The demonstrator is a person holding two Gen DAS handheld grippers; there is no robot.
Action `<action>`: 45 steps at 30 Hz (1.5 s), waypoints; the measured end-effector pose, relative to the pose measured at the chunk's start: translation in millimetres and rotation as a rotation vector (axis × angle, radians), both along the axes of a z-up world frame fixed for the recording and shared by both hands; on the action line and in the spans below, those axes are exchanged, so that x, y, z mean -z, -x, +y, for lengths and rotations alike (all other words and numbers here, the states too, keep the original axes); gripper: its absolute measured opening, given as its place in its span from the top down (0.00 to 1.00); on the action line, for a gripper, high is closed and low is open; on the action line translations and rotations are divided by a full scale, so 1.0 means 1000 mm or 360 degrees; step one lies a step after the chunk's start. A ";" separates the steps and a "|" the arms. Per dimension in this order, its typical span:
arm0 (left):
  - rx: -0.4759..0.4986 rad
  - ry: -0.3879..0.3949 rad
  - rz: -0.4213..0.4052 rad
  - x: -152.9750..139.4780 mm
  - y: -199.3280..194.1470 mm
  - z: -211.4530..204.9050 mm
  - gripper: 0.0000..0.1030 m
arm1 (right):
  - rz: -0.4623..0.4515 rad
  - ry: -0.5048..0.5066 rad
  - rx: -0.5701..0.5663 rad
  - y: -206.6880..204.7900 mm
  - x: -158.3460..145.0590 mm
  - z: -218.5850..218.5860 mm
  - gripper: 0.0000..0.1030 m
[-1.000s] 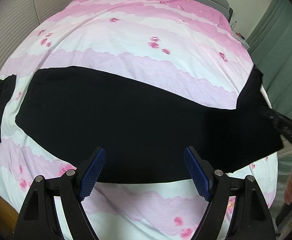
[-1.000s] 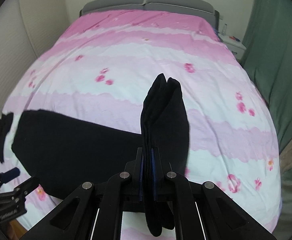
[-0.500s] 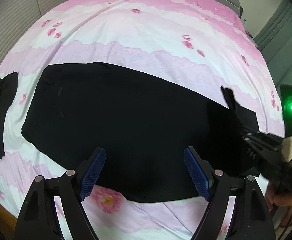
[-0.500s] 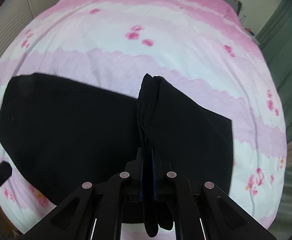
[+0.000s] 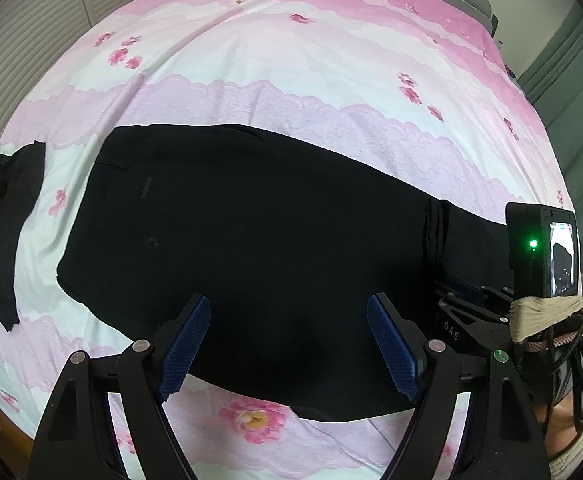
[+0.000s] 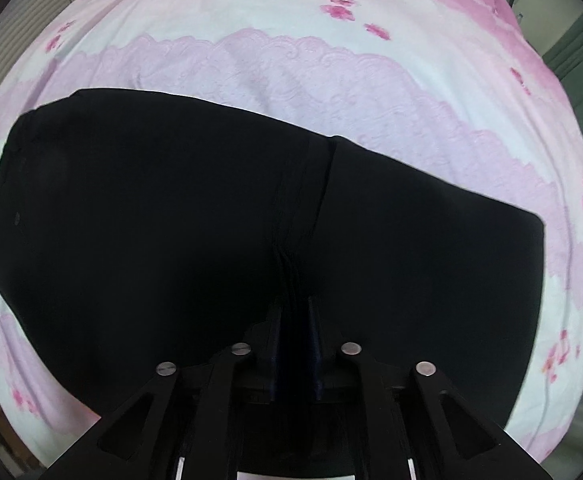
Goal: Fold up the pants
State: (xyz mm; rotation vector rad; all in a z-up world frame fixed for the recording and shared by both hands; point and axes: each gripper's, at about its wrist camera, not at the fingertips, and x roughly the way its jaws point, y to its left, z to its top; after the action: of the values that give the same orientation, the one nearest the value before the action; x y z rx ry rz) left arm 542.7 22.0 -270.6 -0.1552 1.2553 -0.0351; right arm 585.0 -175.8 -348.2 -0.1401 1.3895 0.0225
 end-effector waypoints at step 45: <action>-0.0424 0.0225 -0.0113 -0.007 0.099 0.223 0.11 | -0.0418 -0.0185 -0.0242 0.111 -0.133 0.147 0.28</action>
State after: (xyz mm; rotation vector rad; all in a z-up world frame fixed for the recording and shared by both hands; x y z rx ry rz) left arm 443.6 244.9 -263.1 -0.4389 1.1530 0.0997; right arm 473.7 -29.1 -214.7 -0.1460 1.1102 0.2044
